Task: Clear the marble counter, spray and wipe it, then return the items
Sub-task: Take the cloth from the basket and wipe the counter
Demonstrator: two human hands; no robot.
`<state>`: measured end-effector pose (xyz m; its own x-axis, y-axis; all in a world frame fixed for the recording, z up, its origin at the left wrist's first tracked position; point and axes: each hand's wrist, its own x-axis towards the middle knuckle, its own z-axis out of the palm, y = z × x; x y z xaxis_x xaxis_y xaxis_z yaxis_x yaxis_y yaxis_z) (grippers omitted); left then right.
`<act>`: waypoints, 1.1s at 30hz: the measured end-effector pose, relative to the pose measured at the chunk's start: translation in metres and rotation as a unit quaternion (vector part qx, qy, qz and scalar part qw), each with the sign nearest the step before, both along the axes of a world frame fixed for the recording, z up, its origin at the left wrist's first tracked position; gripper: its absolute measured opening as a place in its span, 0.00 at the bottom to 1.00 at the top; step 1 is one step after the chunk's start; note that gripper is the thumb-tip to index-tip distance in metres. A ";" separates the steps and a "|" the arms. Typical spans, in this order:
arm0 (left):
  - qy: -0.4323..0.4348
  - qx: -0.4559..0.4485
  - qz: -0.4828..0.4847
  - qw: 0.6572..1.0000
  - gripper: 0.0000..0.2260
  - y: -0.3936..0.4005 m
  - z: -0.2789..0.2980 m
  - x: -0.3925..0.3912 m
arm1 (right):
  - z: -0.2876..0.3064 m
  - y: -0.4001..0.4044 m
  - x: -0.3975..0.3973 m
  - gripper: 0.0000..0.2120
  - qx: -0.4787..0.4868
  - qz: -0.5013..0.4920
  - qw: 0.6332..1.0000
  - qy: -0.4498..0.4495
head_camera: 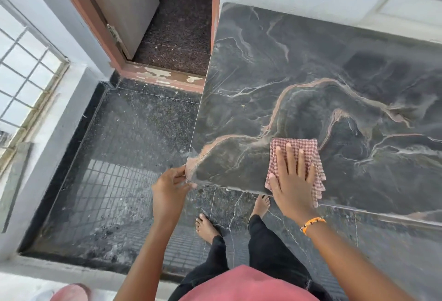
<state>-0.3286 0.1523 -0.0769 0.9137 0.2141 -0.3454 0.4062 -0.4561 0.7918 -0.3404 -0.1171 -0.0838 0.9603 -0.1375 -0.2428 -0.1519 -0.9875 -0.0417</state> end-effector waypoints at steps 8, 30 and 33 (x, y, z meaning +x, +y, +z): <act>0.010 -0.031 0.025 0.999 0.20 0.006 -0.006 -0.003 | -0.004 0.099 0.036 0.31 0.045 0.154 0.987 -0.017; -0.176 0.212 -0.229 0.934 0.15 -0.150 0.021 -0.060 | -0.005 -0.130 -0.034 0.33 0.066 0.287 0.955 -0.020; -0.178 0.232 -0.304 0.907 0.15 -0.181 0.023 -0.052 | -0.002 -0.187 -0.054 0.32 0.047 0.169 0.984 -0.021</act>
<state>-0.3805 -0.0285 -0.0540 0.9476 -0.3195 -0.0066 -0.2756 -0.8276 0.4890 -0.3947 -0.3038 -0.0858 0.9565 0.2131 -0.1992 0.1888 -0.9728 -0.1342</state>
